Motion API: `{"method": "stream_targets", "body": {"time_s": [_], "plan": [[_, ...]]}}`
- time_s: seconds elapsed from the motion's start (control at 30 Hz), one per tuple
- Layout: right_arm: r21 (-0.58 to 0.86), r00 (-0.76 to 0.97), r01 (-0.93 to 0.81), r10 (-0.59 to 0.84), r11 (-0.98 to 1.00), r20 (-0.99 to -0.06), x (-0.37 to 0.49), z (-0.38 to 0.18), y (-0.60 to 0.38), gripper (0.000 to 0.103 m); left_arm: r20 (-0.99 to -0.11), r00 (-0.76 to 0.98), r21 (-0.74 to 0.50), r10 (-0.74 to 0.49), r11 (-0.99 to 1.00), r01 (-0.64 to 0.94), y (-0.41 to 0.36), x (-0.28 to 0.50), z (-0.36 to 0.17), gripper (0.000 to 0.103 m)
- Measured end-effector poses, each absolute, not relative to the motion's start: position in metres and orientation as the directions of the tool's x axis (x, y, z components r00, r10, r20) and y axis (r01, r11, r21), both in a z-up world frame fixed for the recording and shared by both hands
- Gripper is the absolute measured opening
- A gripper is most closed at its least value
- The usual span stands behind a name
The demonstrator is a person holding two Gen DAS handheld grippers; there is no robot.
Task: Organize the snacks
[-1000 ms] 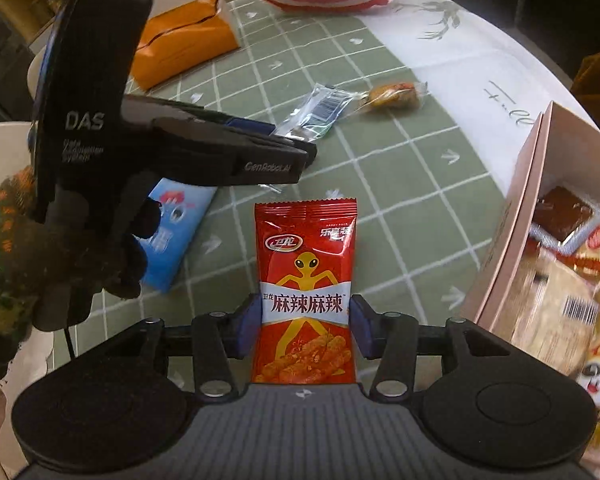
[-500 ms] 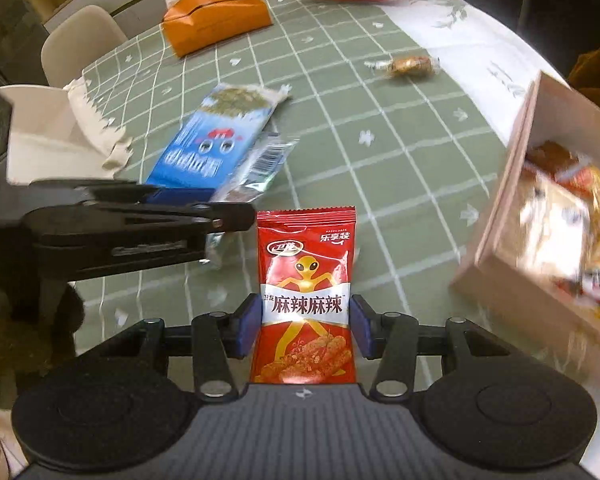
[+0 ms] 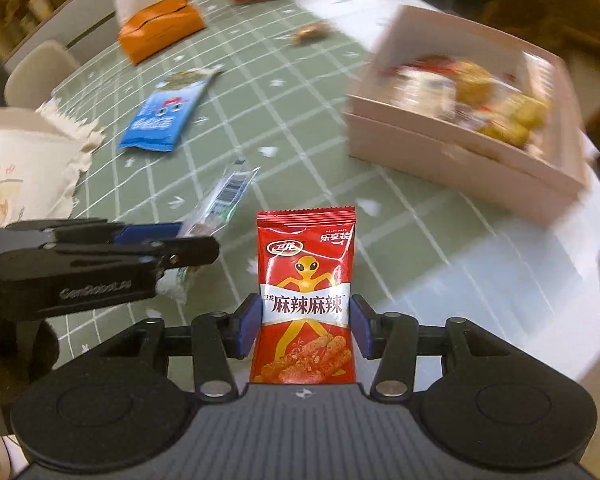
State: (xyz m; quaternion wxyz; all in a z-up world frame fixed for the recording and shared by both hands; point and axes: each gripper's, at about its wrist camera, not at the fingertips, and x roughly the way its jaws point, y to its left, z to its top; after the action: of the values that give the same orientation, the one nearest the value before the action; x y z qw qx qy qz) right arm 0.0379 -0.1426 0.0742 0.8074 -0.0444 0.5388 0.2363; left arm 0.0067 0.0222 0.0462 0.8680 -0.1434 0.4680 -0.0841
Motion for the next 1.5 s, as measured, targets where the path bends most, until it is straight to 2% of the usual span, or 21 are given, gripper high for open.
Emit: {"method": "stream_targets", "body": {"time_s": [0.13,0.3,0.47,0.6,0.7,0.8,0.93,1.03,1.1,1.17,1.2,1.4,1.5], "plan": [[0.185,0.386,-0.368,0.331,0.911,-0.861,0.025,0.097,-0.174,0.047,-0.754,0.569,-0.332,-0.327,0.938,0.099,-0.001,0.000,0.069,0.041],[0.184,0.549,-0.306,0.331,0.934,-0.767,0.022,0.157,-0.215,0.047,-0.638,0.673,-0.336,-0.374,0.922,0.193,-0.015,0.011,0.130,0.041],[0.176,0.674,-0.258,0.308,0.950,-0.672,0.037,0.207,-0.243,0.047,-0.550,0.757,-0.271,-0.353,0.933,0.238,-0.032,0.055,0.187,0.041],[0.173,0.709,-0.242,0.296,0.955,-0.640,0.055,0.226,-0.255,0.047,-0.517,0.776,-0.273,-0.361,0.929,0.251,-0.046,0.101,0.214,0.043],[0.169,0.726,-0.242,0.294,0.956,-0.622,0.070,0.237,-0.259,0.047,-0.553,0.732,-0.322,-0.397,0.913,0.252,-0.055,0.142,0.210,0.044],[0.171,0.735,-0.239,0.293,0.956,-0.612,0.088,0.245,-0.259,0.047,-0.604,0.701,-0.334,-0.380,0.919,0.210,-0.058,0.169,0.194,0.043],[0.162,0.746,-0.256,0.301,0.953,-0.594,0.116,0.259,-0.257,0.047,-0.543,0.742,-0.411,-0.393,0.895,0.174,-0.034,0.162,0.196,0.043],[0.167,0.738,-0.260,0.307,0.951,-0.601,0.147,0.263,-0.248,0.047,-0.549,0.763,-0.401,-0.341,0.908,0.117,-0.009,0.150,0.196,0.043],[0.189,0.714,-0.240,0.305,0.952,-0.630,0.172,0.258,-0.242,0.051,-0.574,0.763,-0.384,-0.298,0.920,0.071,0.010,0.143,0.191,0.043],[0.206,0.682,-0.210,0.294,0.956,-0.669,0.194,0.249,-0.235,0.066,-0.596,0.763,-0.379,-0.249,0.925,0.005,0.033,0.134,0.182,0.043],[0.211,0.668,-0.202,0.292,0.956,-0.684,0.203,0.245,-0.231,0.069,-0.606,0.764,-0.381,-0.220,0.924,-0.037,0.046,0.128,0.175,0.043],[0.199,0.633,-0.267,0.327,0.943,-0.702,0.227,0.242,-0.190,0.072,-0.654,0.753,-0.396,-0.067,0.879,-0.265,0.118,0.102,0.144,0.043],[0.201,0.589,-0.333,0.370,0.921,-0.718,0.246,0.237,-0.147,0.079,-0.678,0.735,-0.375,-0.008,0.863,-0.337,0.146,0.095,0.129,0.043]]}}
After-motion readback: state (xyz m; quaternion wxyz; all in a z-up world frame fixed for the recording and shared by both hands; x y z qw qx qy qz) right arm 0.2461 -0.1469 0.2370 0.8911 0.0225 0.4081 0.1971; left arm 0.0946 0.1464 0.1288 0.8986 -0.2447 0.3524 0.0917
